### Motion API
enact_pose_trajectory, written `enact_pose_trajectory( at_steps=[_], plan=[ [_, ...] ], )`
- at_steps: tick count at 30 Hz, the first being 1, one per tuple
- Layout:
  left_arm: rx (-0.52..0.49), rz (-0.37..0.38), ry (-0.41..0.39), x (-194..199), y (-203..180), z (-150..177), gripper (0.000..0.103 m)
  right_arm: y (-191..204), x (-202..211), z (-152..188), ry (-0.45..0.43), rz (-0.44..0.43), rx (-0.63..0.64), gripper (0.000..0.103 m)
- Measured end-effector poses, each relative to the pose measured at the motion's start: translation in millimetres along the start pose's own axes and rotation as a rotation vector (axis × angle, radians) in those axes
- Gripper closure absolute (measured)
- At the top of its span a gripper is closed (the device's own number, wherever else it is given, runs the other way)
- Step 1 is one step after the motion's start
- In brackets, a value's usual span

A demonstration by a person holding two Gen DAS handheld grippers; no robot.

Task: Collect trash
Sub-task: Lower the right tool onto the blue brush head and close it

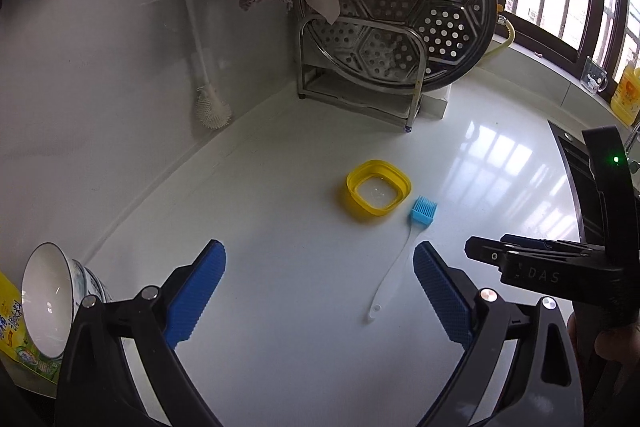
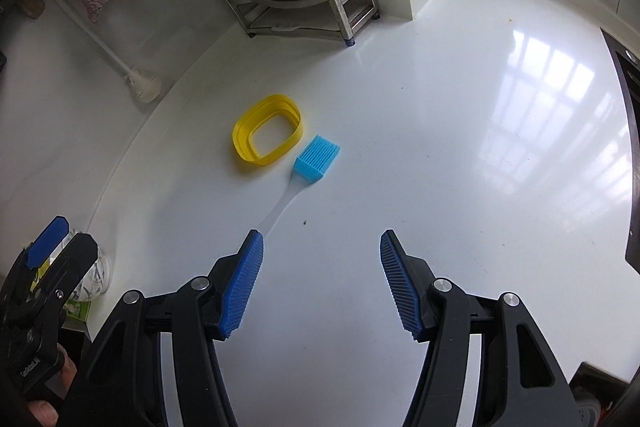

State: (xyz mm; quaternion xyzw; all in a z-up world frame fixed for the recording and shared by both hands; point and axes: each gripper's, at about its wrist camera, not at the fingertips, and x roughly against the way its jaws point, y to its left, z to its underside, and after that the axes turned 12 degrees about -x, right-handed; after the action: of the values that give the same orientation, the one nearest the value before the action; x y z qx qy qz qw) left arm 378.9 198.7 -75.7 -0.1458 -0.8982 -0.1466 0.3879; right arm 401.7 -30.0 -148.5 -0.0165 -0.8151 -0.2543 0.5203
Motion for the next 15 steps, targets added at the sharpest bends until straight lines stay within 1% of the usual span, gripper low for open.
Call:
enact_pose_trajectory(
  at_steps=[5, 10, 15],
  plan=[
    [0.020, 0.015, 0.013, -19.5, 11.3, 3.5, 0.010, 11.1, -30.8, -11.4, -0.007, 0.031, -0.022, 0.044],
    [0.033, 0.030, 0.021, -33.2, 16.1, 7.2, 0.010, 18.4, -51.5, -20.2, -0.015, 0.069, -0.027, 0.044],
    [0.042, 0.036, 0.024, -39.2, 18.6, 10.6, 0.010, 25.0, -62.8, -23.1, -0.041, 0.148, -0.029, 0.045]
  ],
)
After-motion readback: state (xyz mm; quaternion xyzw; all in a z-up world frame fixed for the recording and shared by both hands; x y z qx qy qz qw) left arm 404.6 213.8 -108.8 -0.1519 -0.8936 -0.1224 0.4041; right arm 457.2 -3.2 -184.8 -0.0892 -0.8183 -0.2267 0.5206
